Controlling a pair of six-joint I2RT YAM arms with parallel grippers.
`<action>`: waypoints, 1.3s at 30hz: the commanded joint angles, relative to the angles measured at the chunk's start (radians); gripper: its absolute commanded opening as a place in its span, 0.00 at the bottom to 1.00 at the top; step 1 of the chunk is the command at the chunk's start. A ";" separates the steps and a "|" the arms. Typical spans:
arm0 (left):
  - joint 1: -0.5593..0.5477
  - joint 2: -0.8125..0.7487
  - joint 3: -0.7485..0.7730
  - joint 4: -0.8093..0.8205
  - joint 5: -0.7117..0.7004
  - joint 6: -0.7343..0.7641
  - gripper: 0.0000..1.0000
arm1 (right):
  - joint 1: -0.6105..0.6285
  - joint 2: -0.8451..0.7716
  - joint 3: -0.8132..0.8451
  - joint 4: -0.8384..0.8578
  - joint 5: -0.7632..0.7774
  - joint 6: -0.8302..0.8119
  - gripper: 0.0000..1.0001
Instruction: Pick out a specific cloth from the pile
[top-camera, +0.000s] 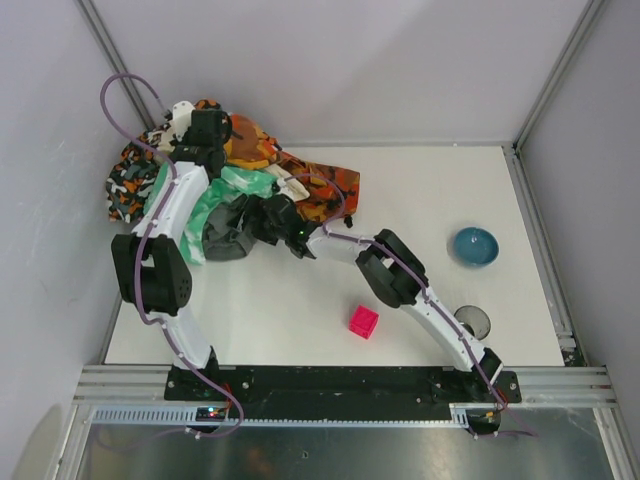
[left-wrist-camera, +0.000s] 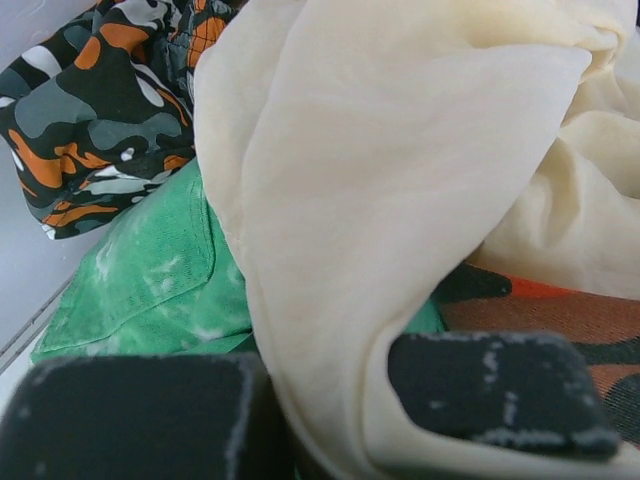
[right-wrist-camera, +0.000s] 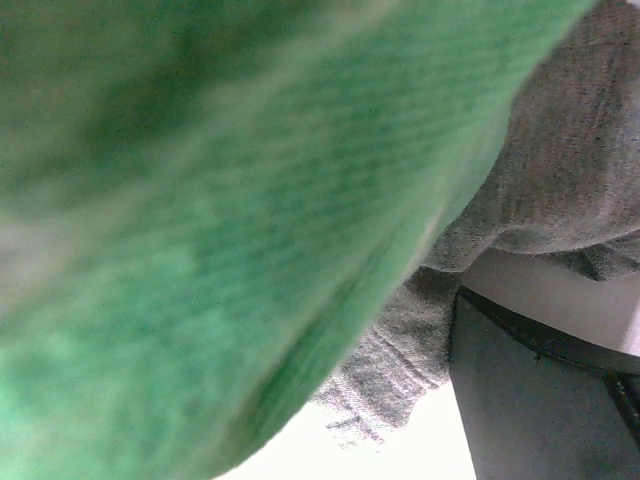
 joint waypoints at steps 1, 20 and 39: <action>0.011 -0.042 -0.013 0.040 0.012 -0.038 0.01 | -0.013 0.062 0.075 -0.103 -0.029 0.019 0.91; 0.011 -0.090 -0.151 0.042 0.226 -0.139 0.01 | 0.019 -0.632 -0.640 0.167 -0.089 -0.398 0.00; -0.099 -0.069 -0.270 0.014 0.271 -0.149 0.65 | -0.209 -1.467 -0.569 -0.245 0.220 -0.884 0.00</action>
